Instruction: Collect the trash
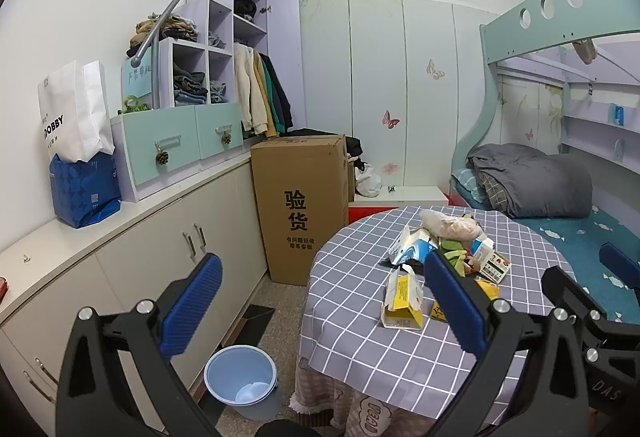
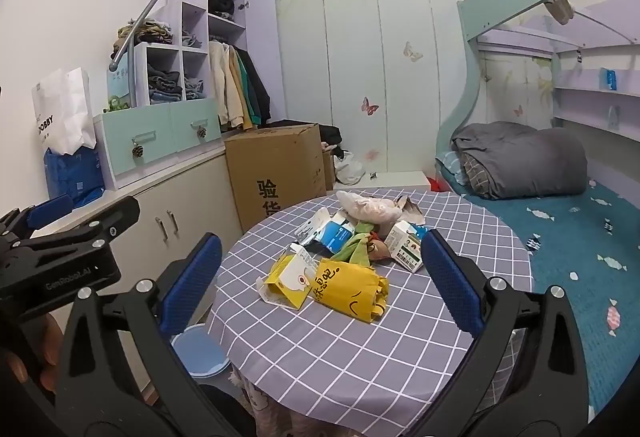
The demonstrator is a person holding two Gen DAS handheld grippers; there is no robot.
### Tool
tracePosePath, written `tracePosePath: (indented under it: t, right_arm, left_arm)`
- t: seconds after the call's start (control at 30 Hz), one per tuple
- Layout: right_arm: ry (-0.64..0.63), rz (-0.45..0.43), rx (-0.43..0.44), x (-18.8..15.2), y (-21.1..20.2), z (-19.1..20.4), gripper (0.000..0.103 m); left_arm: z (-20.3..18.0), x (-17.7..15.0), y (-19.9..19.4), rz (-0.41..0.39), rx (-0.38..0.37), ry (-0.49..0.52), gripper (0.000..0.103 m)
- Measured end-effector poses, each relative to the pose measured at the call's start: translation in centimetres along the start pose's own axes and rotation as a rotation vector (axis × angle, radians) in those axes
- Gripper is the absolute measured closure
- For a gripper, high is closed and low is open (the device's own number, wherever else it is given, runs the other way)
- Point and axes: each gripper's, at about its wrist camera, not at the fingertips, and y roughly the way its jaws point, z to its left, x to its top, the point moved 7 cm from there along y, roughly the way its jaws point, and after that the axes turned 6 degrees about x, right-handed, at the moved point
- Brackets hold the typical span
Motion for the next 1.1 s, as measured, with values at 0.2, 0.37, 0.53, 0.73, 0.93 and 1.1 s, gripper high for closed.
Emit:
tracePosePath:
  t: [0.2, 0.37, 0.53, 0.73, 0.93, 1.1]
  right_arm:
    - [0.001, 0.002, 0.005, -0.11, 0.13, 0.01, 0.006]
    - [0.002, 0.008, 0.01, -0.18, 0.29, 0.04, 0.006]
    - [0.002, 0.009, 0.009, -0.21, 0.32, 0.08, 0.006]
    - [0.001, 0.012, 0.012, -0.37, 0.44, 0.22, 0.006]
    - [0.002, 0.013, 0.011, -0.39, 0.47, 0.25, 0.006]
    - [0.003, 0.017, 0.015, -0.66, 0.57, 0.41, 0.006]
  left_arm:
    - [0.14, 0.07, 0.01, 0.003, 0.0, 0.0, 0.004]
    - [0.32, 0.0, 0.08, 0.006, 0.001, 0.001, 0.004]
    - [0.52, -0.02, 0.33, 0.011, 0.003, 0.0, 0.004]
    - [0.64, 0.02, 0.36, 0.013, 0.001, 0.004, 0.004]
    - [0.52, 0.07, 0.41, 0.014, 0.001, 0.004, 0.004]
    - [0.44, 0.01, 0.5, 0.016, 0.002, 0.005, 0.004]
